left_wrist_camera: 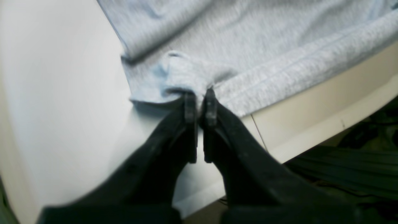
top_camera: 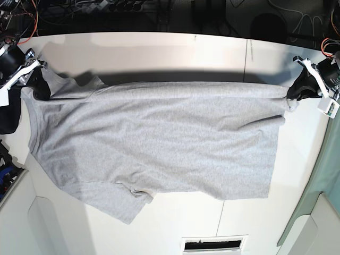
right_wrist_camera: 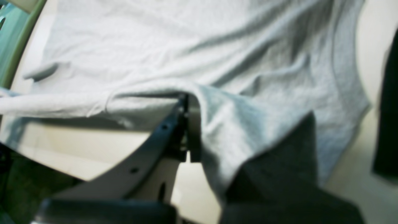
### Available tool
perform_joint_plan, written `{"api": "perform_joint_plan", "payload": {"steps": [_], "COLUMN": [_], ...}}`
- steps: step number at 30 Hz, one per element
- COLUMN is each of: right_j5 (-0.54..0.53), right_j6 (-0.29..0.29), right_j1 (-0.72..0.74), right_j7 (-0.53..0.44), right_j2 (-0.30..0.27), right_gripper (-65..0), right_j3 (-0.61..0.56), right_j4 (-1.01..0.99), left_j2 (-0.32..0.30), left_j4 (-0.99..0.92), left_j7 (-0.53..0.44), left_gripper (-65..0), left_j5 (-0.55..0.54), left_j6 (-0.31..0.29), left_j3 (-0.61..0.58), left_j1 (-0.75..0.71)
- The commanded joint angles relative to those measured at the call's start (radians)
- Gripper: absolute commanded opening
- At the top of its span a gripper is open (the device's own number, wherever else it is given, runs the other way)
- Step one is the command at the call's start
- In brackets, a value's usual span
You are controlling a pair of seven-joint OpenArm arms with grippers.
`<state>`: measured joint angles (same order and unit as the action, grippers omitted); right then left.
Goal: Layout the t-shirt on the table in an organized manner, then fold the t-shirt properly
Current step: 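Lift the shoulder edge with both grippers and pull it taut, then lay the taut edge down with both grippers to straighten the shirt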
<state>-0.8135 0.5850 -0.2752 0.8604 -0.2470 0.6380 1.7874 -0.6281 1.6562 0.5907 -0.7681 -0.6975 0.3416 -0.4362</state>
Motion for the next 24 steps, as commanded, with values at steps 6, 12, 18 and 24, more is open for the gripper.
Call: {"api": "perform_joint_plan", "payload": {"steps": [6,12,18,24], "right_j5": [0.063,0.093,0.119,0.114], "right_j6": [-0.005,-0.005,-0.009,-0.013], "right_j1": [0.203,0.376,0.433,0.410], "right_j7": [-0.055,-0.058,-0.060,-0.022], "right_j2": [-0.100,-0.107,-0.102,-0.102], "right_gripper": [-65.0,-65.0,-37.5,-26.3], "right_j3": [-0.089,-0.151,-0.166,-0.146], "right_j4": [-0.183,-0.392,-0.505,-0.500], "left_j2": [-0.019,-0.018,-0.018,-0.021], "left_j4": [-0.113,-0.289,-0.391,-0.385], "left_j7": [-0.093,-0.167,-0.168,0.103], "left_gripper": [-65.0,-65.0,-54.9,-42.1], "left_j5": [0.085,0.158,0.185,0.056], "left_j6": [-0.001,-0.001,-0.001,0.003], "left_j3": [-0.073,-0.195,-0.238,-0.235], "left_j1": [0.154,0.304,0.389,0.386]}}
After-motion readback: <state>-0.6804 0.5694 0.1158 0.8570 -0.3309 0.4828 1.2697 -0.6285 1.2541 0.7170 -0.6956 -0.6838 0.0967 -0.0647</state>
